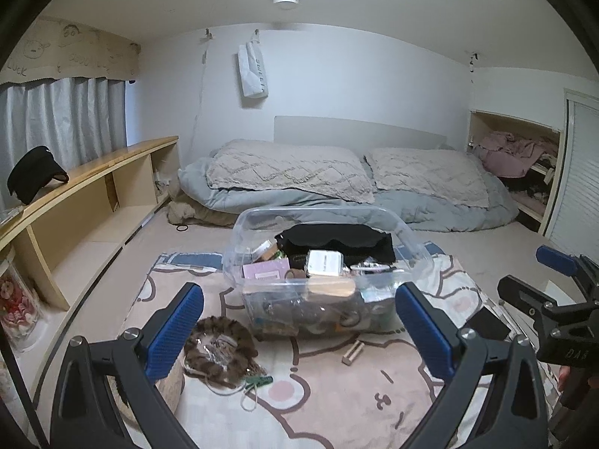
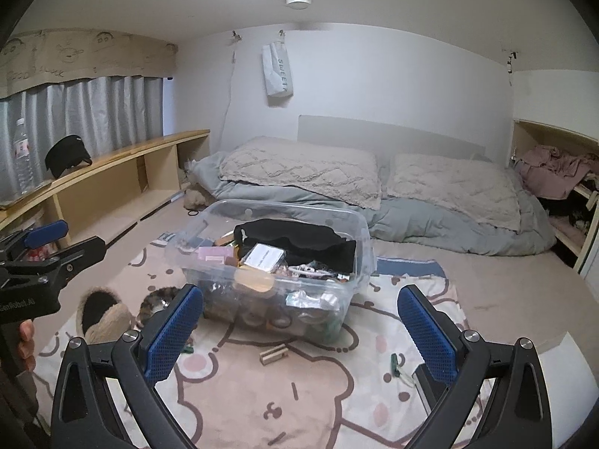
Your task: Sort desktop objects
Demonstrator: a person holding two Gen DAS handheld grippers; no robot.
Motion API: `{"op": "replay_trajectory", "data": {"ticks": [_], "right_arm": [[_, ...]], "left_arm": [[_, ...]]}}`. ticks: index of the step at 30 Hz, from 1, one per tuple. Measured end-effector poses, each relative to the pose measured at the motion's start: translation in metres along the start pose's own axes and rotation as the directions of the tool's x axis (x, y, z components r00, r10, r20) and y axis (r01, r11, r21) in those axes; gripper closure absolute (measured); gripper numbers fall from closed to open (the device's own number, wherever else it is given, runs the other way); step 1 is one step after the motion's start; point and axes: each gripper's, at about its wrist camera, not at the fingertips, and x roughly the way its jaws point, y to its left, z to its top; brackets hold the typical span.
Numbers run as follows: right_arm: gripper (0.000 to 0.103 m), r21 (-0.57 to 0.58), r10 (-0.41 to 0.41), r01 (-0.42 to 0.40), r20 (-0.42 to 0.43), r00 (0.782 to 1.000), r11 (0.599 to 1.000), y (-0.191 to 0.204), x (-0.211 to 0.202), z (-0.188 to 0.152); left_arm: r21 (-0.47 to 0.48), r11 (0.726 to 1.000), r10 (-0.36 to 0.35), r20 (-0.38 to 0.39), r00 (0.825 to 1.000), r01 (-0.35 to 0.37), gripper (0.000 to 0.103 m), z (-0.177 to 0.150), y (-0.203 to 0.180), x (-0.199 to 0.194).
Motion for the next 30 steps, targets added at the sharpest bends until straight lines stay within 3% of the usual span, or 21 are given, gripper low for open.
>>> {"op": "replay_trajectory", "data": {"ticks": [8, 30], "right_arm": [[0.000, -0.011, -0.008, 0.008, -0.011, 1.000, 1.000, 0.003, -0.018, -0.012], [0.000, -0.030, 0.002, -0.003, -0.035, 0.999, 1.000, 0.017, -0.044, -0.041]], "left_arm": [[-0.007, 1.000, -0.017, -0.014, 1.000, 0.017, 0.000, -0.010, -0.004, -0.016], [0.099, 0.995, -0.002, -0.020, 1.000, 0.004, 0.000, -0.043, -0.029, -0.046]]}}
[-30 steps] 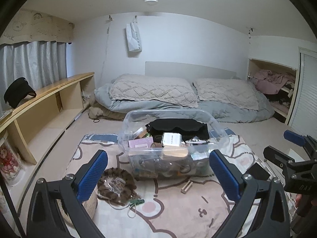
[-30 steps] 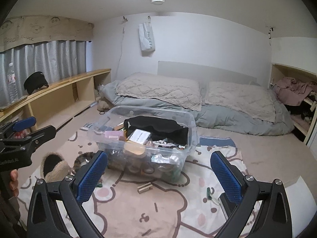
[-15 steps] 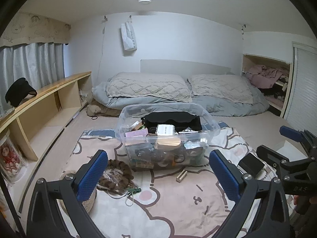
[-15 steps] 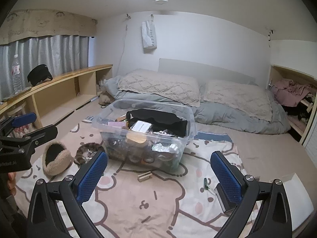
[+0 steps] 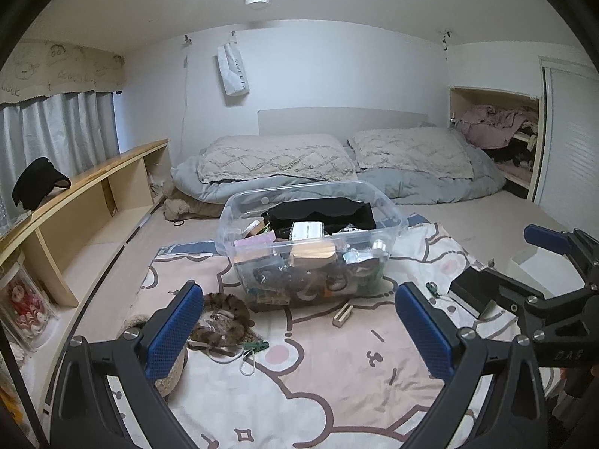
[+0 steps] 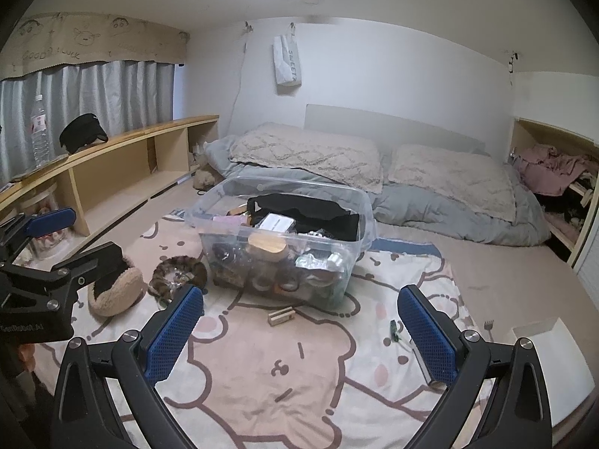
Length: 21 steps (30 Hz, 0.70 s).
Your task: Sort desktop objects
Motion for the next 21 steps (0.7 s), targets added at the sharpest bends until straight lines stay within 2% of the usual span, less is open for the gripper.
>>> {"op": "replay_trajectory", "data": {"ticks": [10, 21], "right_arm": [[0.000, 0.012, -0.001, 0.001, -0.021, 1.000, 1.000, -0.002, -0.002, -0.014], [0.000, 0.024, 0.007, -0.007, -0.022, 1.000, 1.000, -0.006, -0.006, -0.016]], "left_arm": [[0.002, 1.000, 0.001, -0.009, 1.000, -0.001, 0.000, -0.011, 0.000, -0.004], [-0.008, 1.000, 0.001, -0.023, 1.000, -0.001, 0.000, -0.020, 0.003, -0.007]]}}
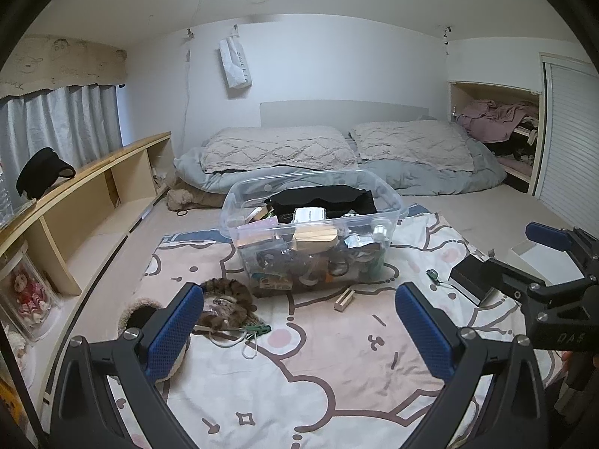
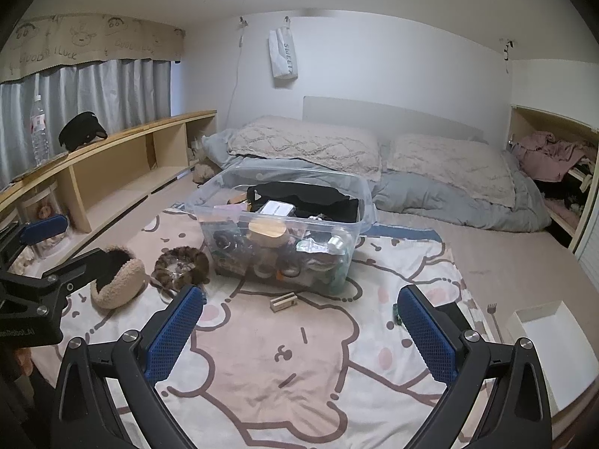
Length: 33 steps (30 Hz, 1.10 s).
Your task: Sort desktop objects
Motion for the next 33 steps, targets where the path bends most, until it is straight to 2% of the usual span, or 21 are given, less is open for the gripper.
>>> {"op": "replay_trajectory", "data": {"ticks": [33], "right_arm": [[0.000, -0.006, -0.003, 0.003, 0.005, 1.000, 1.000, 0.0025, -0.0042, -0.0001]], "left_arm": [[0.001, 1.000, 0.005, -0.006, 1.000, -0.005, 0.000, -0.0025, 0.0011, -0.0004]]}}
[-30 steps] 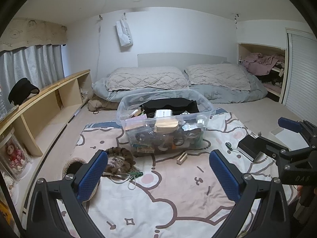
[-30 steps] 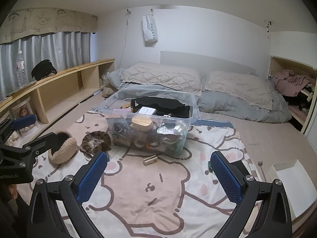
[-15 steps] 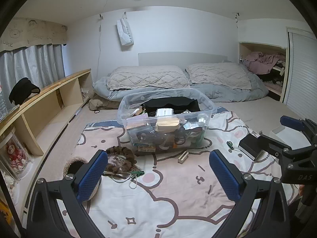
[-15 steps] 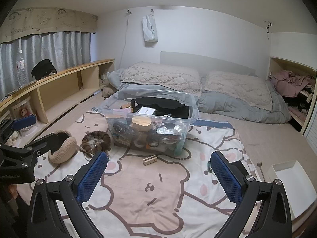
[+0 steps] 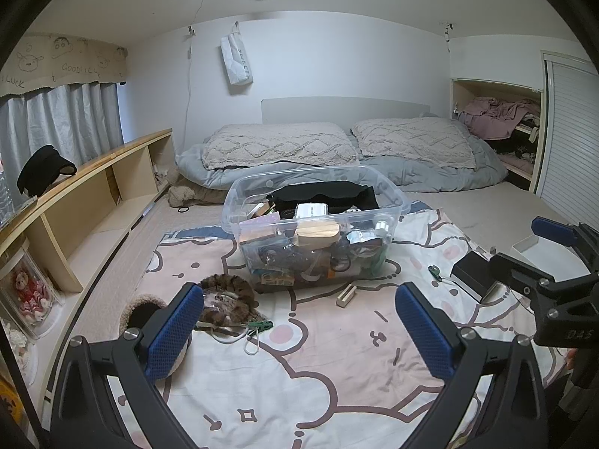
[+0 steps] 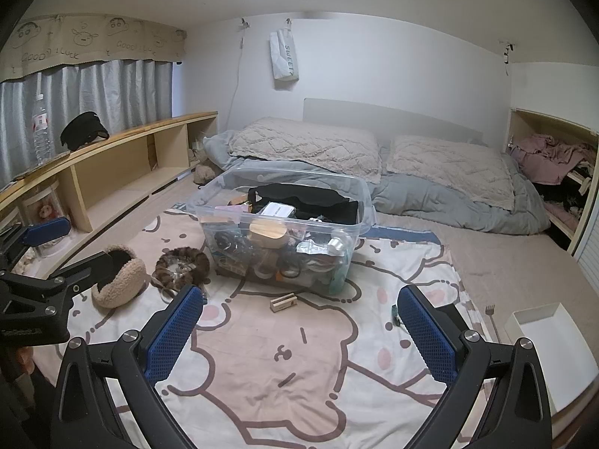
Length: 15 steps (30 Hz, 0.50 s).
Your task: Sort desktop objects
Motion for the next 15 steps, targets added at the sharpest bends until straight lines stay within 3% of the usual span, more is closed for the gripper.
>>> {"op": "replay_trajectory", "data": {"ticks": [15], "right_arm": [[0.000, -0.001, 0.002, -0.002, 0.001, 1.000, 1.000, 0.0007, -0.0021, 0.0001]], "left_arm": [[0.001, 1.000, -0.001, -0.002, 1.000, 0.001, 0.000, -0.0019, 0.0005, 0.0000]]}}
